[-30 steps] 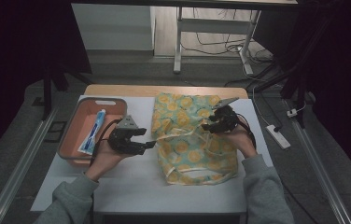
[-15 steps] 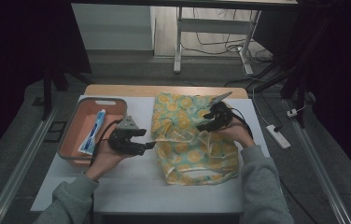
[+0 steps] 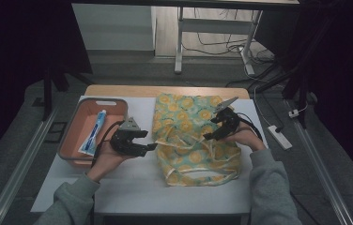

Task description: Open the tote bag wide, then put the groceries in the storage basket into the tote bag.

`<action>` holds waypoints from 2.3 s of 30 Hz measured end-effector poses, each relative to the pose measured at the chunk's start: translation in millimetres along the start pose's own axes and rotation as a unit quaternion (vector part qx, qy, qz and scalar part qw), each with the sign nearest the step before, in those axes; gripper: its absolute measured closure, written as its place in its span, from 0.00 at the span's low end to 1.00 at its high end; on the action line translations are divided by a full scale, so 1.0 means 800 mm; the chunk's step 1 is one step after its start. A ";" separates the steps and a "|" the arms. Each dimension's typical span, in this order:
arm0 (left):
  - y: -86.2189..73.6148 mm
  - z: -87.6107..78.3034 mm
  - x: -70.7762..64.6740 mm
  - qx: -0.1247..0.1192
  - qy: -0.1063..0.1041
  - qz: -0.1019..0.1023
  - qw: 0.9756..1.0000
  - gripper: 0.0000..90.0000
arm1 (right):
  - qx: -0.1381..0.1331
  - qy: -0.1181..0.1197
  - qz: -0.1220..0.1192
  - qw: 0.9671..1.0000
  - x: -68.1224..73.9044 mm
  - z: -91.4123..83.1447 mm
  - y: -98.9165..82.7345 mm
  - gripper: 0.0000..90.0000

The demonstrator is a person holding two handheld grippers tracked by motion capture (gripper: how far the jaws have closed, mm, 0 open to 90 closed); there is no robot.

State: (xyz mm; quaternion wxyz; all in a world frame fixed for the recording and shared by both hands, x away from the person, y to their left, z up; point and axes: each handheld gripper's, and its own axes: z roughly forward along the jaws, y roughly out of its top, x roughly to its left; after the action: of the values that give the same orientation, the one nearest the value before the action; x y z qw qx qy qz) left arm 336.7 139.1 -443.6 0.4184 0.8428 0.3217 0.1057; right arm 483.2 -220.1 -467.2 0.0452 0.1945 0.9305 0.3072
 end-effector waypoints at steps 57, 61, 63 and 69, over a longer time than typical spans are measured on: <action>-0.005 -0.060 0.050 -0.005 0.062 -0.050 0.997 0.38 | -0.188 -0.086 0.144 0.968 0.082 -0.067 0.043 0.99; -0.009 -0.065 0.062 0.008 0.075 -0.062 0.995 0.38 | -0.190 -0.085 0.140 0.968 0.084 -0.068 0.043 0.99; -0.011 -0.069 0.069 0.012 0.081 -0.070 0.994 0.37 | -0.190 -0.087 0.137 0.968 0.084 -0.068 0.043 0.99; -0.019 -0.072 0.091 0.031 0.101 -0.094 0.990 0.35 | -0.188 -0.087 0.139 0.968 0.084 -0.067 0.043 0.99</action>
State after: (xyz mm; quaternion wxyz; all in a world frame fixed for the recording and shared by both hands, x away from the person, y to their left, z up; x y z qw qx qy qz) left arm 359.9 228.5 -426.2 0.3657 0.8061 0.4435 0.1407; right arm 421.6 -198.3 -401.0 0.1186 0.3356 0.8125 0.4617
